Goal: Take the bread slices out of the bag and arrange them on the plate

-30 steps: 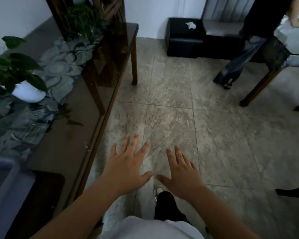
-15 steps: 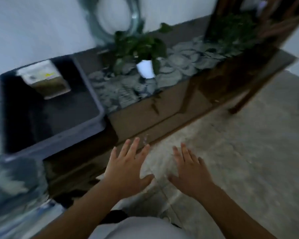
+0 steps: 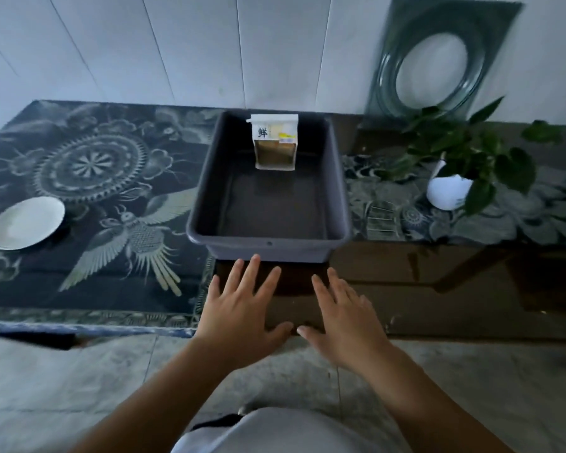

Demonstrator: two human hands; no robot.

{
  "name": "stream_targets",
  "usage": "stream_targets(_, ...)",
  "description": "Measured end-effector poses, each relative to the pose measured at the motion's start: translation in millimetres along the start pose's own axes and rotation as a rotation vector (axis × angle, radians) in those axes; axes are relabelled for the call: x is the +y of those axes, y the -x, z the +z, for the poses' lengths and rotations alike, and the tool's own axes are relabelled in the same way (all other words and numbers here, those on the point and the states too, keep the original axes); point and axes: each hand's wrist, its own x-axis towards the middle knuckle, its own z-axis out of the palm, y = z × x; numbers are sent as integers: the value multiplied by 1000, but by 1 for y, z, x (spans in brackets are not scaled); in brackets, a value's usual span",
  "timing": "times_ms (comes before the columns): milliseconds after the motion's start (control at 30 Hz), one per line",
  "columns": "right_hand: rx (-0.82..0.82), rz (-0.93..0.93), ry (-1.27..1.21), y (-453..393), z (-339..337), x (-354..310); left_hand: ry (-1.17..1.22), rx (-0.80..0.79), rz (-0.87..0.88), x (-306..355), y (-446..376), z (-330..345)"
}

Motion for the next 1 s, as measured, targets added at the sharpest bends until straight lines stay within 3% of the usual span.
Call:
stream_targets(467,96,-48,-75,-90,-32,0,-29,-40,31,-56,-94,-18)
stream_targets(700,184,-134,-107,-183,-69,22,20,-99,-21,-66,-164,-29)
stream_targets(1000,318,-203,10,-325,-141,27,-11,-18,22,-106,-306,-56)
